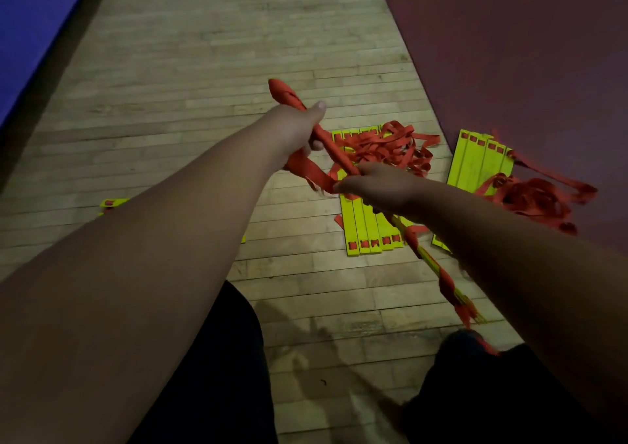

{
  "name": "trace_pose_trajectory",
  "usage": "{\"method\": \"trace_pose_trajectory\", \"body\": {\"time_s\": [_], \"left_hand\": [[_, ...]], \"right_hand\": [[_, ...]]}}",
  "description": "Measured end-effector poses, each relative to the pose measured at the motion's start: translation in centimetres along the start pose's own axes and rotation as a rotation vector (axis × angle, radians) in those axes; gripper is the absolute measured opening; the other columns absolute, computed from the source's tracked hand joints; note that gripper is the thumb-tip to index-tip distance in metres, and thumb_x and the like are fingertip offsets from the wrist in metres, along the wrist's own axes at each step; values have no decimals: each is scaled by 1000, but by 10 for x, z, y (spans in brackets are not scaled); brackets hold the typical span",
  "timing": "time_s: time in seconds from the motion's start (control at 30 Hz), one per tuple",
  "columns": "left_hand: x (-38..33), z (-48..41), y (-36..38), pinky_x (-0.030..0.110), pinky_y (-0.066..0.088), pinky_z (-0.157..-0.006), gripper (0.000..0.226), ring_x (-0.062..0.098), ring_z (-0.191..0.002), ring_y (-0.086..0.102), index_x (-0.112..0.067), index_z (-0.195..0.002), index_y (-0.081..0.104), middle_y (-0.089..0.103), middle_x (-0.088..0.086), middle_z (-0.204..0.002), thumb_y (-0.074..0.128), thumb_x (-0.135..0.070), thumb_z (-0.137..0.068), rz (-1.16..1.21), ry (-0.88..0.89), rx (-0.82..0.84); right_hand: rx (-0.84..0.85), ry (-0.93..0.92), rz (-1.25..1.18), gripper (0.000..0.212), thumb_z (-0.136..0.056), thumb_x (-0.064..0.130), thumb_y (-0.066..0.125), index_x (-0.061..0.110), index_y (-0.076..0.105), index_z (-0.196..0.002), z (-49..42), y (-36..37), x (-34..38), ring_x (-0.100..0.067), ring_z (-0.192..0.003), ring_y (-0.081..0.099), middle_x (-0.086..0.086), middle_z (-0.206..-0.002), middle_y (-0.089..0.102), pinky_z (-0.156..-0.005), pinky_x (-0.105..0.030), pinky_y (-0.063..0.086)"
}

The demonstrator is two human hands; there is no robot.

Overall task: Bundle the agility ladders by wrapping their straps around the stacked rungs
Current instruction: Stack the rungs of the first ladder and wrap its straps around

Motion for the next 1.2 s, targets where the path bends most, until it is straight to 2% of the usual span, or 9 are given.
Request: {"method": "trace_pose_trajectory", "body": {"time_s": [0.2,0.33,0.43,0.57,0.73,0.83,0.93,1.1,1.2], "left_hand": [[-9,-3,-25,22,40,-51,57,7,-43,41,-18,-77,63,62,-1,-59,61,-70,-101,332,81,-33],[-8,-7,-32,27,46,-56,58,9,-45,44,-18,-80,62,61,-2,-60,59,-73,-99,406,85,-88],[-7,-10,-35,33,54,-67,63,15,-53,59,-16,-76,65,71,-1,-68,52,-71,-103,142,140,-171],[-5,-3,-17,38,62,-74,64,16,-59,64,-11,-96,70,74,3,-78,41,-66,-109,3,106,-115],[3,-4,3,37,62,-73,53,14,-58,64,-13,-101,67,71,3,-80,44,-60,-112,38,21,-19],[9,-6,5,29,61,-62,46,9,-47,62,-13,-95,66,68,3,-71,46,-50,-114,79,-10,-6],[16,-5,6,25,55,-47,40,8,-44,62,-9,-103,66,67,5,-71,48,-43,-115,82,-26,30],[11,1,15,28,59,-57,35,12,-54,65,-10,-117,64,68,7,-74,53,-43,-113,126,5,110],[8,5,21,35,60,-69,43,18,-71,72,-9,-118,70,72,7,-82,62,-50,-108,147,-1,170]], "right_hand": [[152,9,-430,55,-99,63,62,17,74,-126,8,-9,0,-22,-82,60,-9,-93,73,-69,-31,46],[283,15,-497,38,-109,41,53,8,63,-125,19,1,6,-20,-67,61,-13,-86,73,-55,-28,51],[250,3,-557,18,-109,28,59,12,57,-117,16,5,7,-26,-68,64,-13,-79,65,-59,-36,55],[105,16,-299,20,-111,37,57,19,59,-120,8,-1,-5,-21,-67,57,-9,-86,57,-58,-36,52],[-21,54,-67,64,-108,71,29,14,58,-102,3,-3,-9,-20,-69,42,-7,-82,49,-62,-34,37],[-77,-10,55,56,-112,61,32,14,58,-129,-3,-8,-9,-8,-67,42,6,-82,47,-60,-28,34],[-161,-62,120,41,-108,55,55,20,56,-128,-4,-14,-9,-9,-74,56,6,-89,62,-63,-29,40],[-238,-160,191,24,-102,40,72,26,57,-116,-4,-19,-1,-9,-76,64,7,-91,68,-62,-27,45],[-268,-158,196,27,-99,32,74,25,62,-122,-5,-18,0,-18,-85,70,0,-103,72,-74,-35,58]]}}
Point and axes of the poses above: each hand's wrist, its own z-axis away from the middle knuckle, its own y-axis out of the palm, x = y × z, the point moved 8 cm from there along -z, towards the middle knuckle
